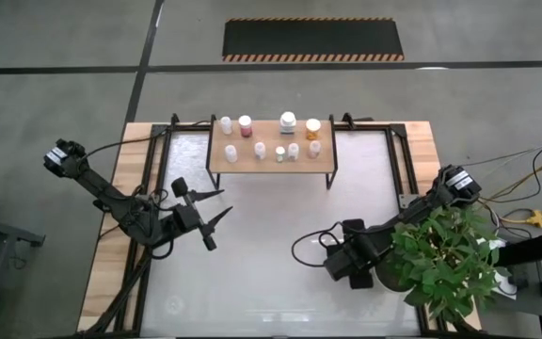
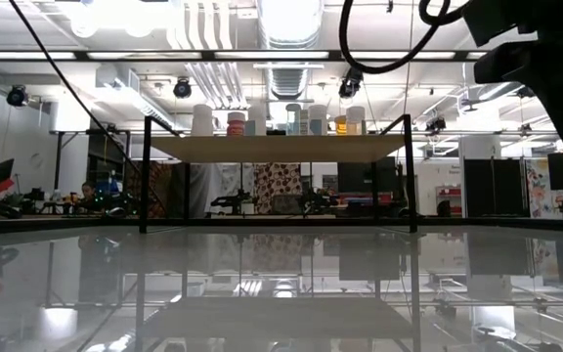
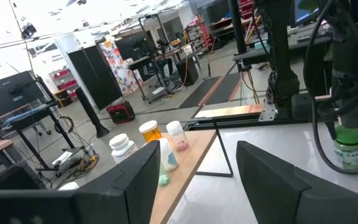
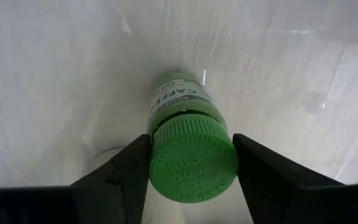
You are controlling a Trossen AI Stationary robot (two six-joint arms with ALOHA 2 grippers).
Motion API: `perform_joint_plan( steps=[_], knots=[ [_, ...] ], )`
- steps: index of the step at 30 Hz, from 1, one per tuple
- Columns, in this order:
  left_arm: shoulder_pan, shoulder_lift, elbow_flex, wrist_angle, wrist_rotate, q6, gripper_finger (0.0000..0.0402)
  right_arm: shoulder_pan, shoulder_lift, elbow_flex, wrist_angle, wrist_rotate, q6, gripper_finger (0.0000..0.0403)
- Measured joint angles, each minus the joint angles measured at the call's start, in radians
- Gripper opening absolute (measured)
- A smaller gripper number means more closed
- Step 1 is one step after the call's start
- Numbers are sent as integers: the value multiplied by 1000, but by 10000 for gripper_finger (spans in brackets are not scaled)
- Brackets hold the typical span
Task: Pick and place medicine bottles onto shelf by color
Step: Put the green pill bottle on the shelf
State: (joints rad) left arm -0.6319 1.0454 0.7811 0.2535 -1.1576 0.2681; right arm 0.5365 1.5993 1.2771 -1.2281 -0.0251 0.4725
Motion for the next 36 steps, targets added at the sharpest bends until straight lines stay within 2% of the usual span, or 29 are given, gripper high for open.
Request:
perform_joint_plan(
  steps=[4, 7, 15, 19, 22, 24, 31, 36],
  knots=[
    [0, 0, 0, 0, 0, 0, 195, 0, 0, 18, 8, -4, -3, 190],
    [0, 0, 0, 0, 0, 0, 195, -6, 0, 66, 1, -45, -2, 192],
    [0, 0, 0, 0, 1, 0, 195, -65, 30, 324, 58, -47, -53, 201],
    [0, 0, 0, 1, 2, 0, 195, -120, 68, 483, 59, 48, -140, 197],
    [0, 0, 0, 1, 3, 0, 195, -179, 95, 600, 56, 80, -222, 198],
    [0, 0, 0, 1, 3, 0, 195, -224, 115, 677, 55, 98, -274, 198],
    [0, 0, 0, 1, 3, 0, 195, -405, 173, 901, 55, 257, -418, 198],
    [0, 0, 0, 1, 3, 0, 195, -540, 220, 1043, 59, 296, -471, 198]
  ],
)
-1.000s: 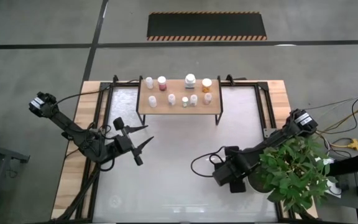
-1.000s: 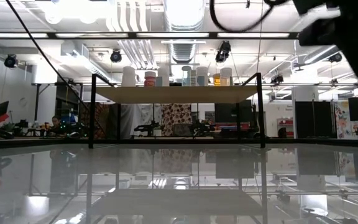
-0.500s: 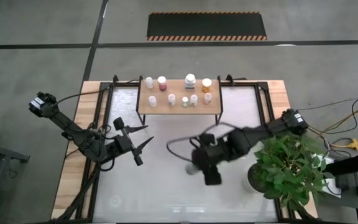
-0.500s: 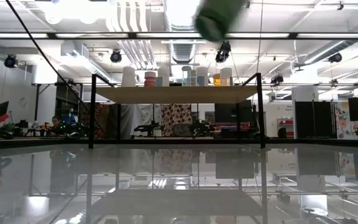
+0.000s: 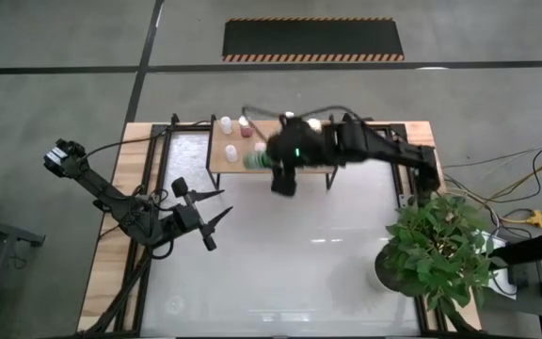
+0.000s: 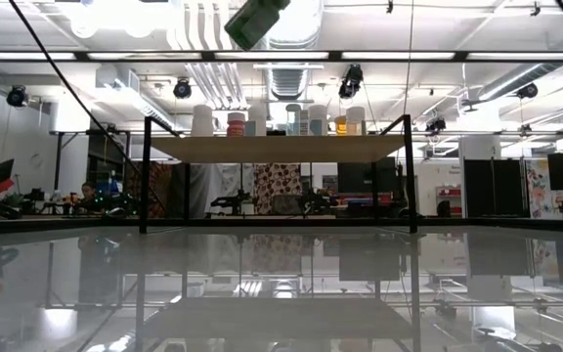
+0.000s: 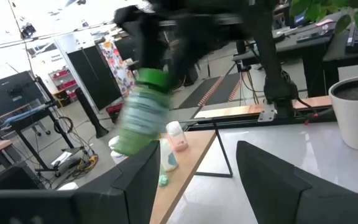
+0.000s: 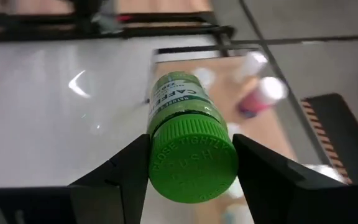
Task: Pick and place medicine bottles onto shelf by color
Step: Put the green pill bottle on the shelf
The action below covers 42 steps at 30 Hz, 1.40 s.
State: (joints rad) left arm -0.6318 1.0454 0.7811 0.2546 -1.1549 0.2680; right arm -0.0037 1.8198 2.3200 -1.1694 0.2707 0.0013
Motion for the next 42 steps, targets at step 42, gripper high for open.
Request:
perform_joint_plan(
  steps=[42],
  knots=[
    [1, 0, 0, -1, -1, 11, 195, -337, 186, 29, -33, -10, -28, 199]
  ],
)
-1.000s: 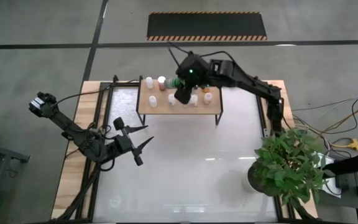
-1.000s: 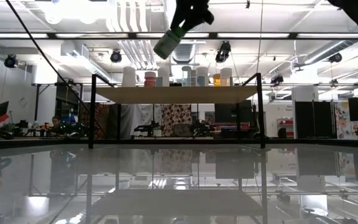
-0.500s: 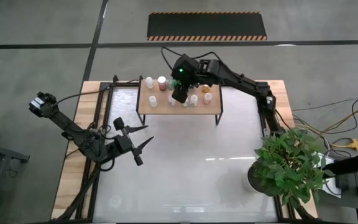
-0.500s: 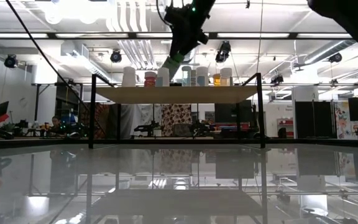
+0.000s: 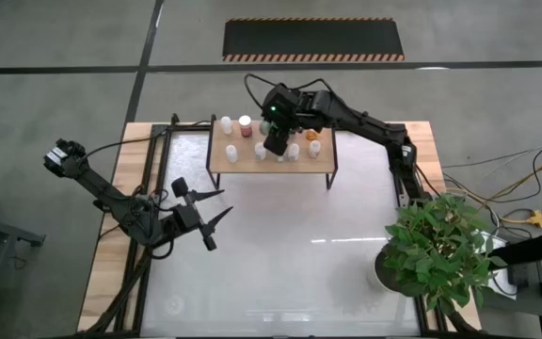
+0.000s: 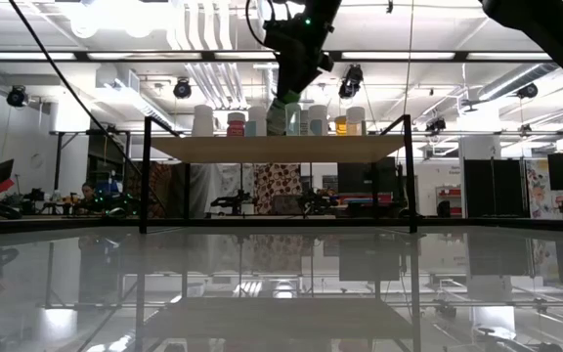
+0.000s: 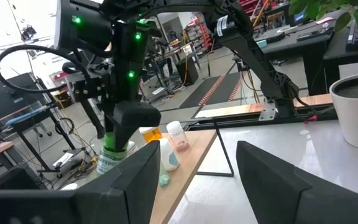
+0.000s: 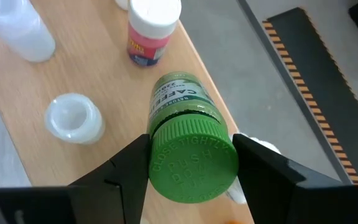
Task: Pick and place medicine bottles onto shelf by color
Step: Put the green pill bottle on the shelf
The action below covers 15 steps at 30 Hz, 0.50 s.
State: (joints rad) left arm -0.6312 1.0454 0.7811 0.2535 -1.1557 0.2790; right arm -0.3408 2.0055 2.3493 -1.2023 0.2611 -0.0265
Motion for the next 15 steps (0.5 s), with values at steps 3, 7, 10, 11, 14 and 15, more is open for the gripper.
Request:
perform_joint_plan(
  steps=[3, 7, 10, 11, 14, 15],
  knots=[
    [0, 0, 0, 0, 0, 0, 195, 0, 3, 0, -18, -2, -2, 199],
    [0, 0, 0, 0, 0, 0, 195, 0, 8, 0, -15, -6, -13, 205],
    [0, 0, 0, 0, 0, 0, 195, 2, 8, 0, -14, -6, -13, 219],
    [0, 0, 0, 0, 0, 0, 195, 2, 8, 0, -13, -6, -13, 225],
    [0, 0, 0, 0, 0, 0, 195, 2, 8, 0, -12, -6, -12, 237],
    [0, 0, 0, 0, 0, 0, 195, 2, 8, 0, -12, -6, -12, 240]
  ],
)
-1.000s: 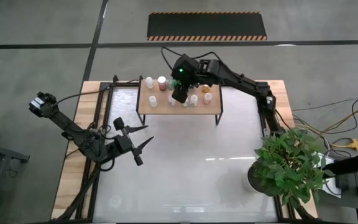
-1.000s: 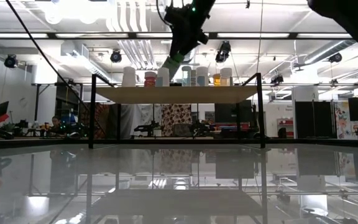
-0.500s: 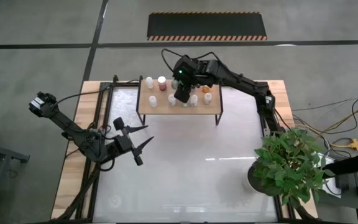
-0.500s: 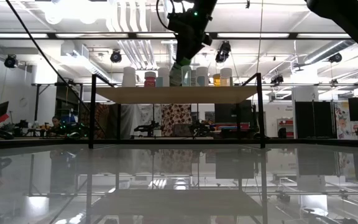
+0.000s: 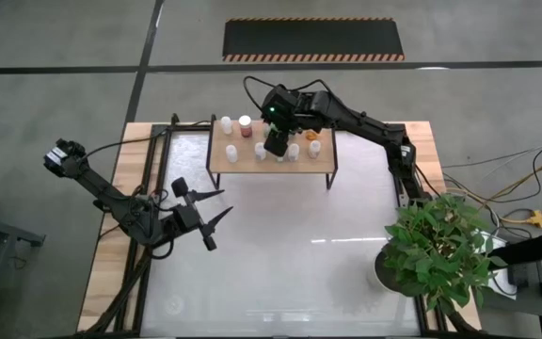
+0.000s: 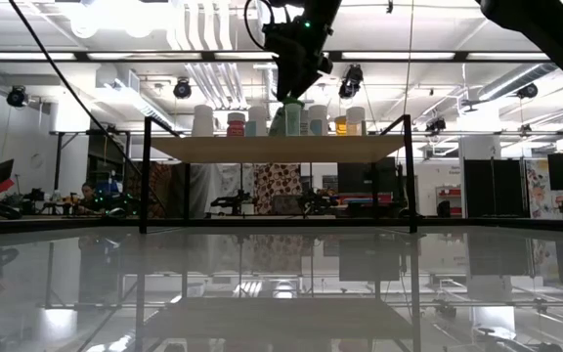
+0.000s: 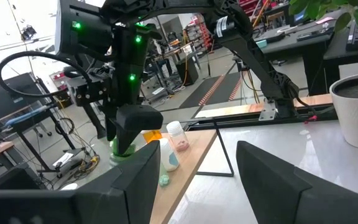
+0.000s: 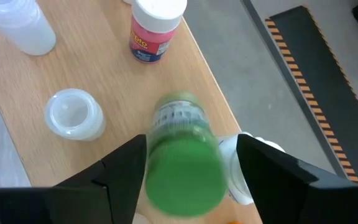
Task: Pick and place medicine bottles onto shelf by color
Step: Put the green pill bottle on the shelf
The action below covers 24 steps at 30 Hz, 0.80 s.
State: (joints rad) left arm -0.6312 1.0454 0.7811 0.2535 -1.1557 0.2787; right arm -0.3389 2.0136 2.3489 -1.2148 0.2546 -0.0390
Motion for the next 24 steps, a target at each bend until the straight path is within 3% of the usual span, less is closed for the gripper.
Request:
perform_joint_plan(
  steps=[19, 24],
  knots=[
    [0, 0, 0, -1, 0, 0, 195, 1, -37, 6, 9, -2, -33, 240],
    [0, 0, 0, 0, 0, -11, 195, 0, -101, 6, -89, -127, -5, 246]
  ],
)
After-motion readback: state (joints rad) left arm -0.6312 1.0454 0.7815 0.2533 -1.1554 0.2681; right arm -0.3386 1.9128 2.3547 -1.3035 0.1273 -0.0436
